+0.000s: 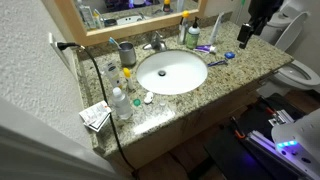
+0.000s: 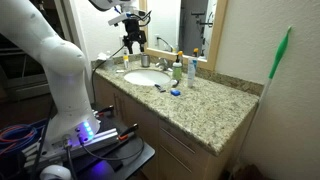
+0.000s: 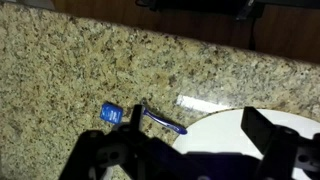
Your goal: Move the purple toothpaste to the left side of the counter
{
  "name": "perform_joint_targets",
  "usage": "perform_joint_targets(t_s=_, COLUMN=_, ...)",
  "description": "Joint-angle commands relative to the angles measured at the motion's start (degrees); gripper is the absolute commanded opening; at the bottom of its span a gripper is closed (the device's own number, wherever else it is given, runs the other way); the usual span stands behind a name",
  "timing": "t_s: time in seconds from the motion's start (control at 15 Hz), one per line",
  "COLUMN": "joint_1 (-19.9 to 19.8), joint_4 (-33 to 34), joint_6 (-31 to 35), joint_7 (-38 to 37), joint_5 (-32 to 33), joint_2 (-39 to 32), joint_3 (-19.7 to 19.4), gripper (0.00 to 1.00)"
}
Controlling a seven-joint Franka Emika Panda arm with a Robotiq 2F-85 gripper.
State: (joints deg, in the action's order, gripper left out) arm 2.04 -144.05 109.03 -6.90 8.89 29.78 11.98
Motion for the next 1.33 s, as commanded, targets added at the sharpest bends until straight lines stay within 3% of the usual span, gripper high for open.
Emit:
perform_joint_targets(t_s=0.0, joint_1=1.34, joint_4=0.11, joint_6=-0.2, joint_7=-0.55, joint_5=0.59, joint_2=-0.17, joint_3=-1.18, gripper=1.0)
perform_joint_targets(t_s=1.0, joint_1=1.34, joint_4=0.11, joint_6=-0.2, joint_7=-0.55, joint_5=0.58, joint_2=-0.17, joint_3=-1.18, gripper=1.0)
perform_joint_targets(t_s=1.27, joint_1=-4.07, joint_4=2.1, joint_6=10.0, joint_7=-3.3, joint_5=11.31, joint_2=-11.03, joint_3=-3.14, gripper=1.0)
